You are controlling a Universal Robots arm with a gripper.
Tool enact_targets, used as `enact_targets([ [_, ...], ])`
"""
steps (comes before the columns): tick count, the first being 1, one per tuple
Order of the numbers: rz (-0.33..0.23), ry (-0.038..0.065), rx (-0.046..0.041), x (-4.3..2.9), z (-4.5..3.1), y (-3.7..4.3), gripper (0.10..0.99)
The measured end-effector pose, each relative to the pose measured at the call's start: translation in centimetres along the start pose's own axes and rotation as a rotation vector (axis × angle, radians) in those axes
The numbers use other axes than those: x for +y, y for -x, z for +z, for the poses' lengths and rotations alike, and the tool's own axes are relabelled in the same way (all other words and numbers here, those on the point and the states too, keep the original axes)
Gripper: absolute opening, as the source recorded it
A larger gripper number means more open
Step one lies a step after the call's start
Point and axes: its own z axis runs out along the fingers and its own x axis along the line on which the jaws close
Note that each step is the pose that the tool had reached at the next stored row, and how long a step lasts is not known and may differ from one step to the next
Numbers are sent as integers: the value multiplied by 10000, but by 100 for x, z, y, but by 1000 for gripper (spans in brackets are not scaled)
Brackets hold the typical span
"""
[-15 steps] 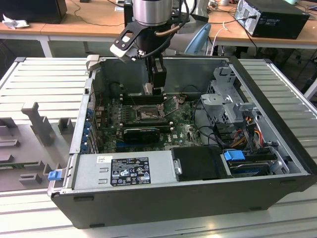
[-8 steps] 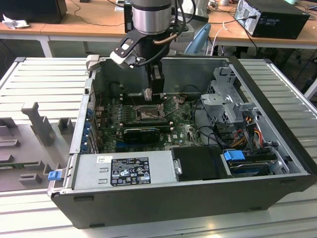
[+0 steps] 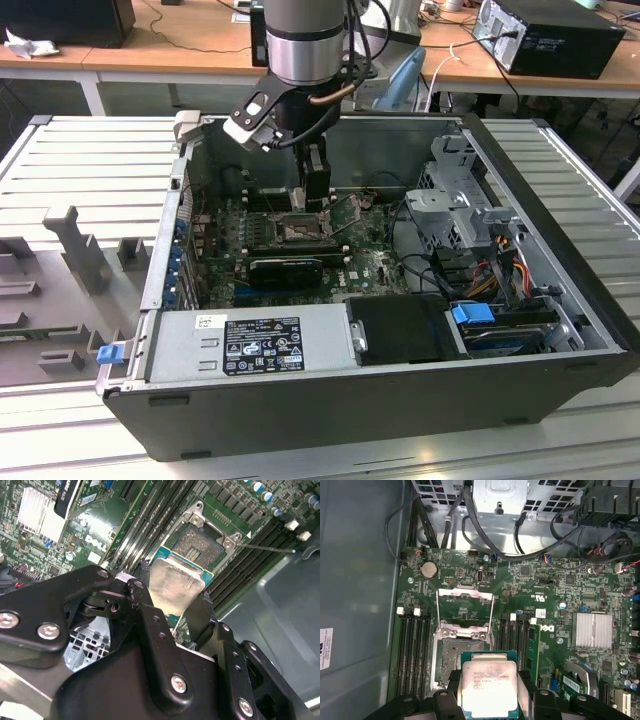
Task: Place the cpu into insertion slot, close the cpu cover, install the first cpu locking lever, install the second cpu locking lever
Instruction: 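Place the cpu into insertion slot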
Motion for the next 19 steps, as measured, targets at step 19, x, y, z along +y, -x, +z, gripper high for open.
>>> enact_targets([
  [19,265,3,-9,-32,407,-110,529],
])
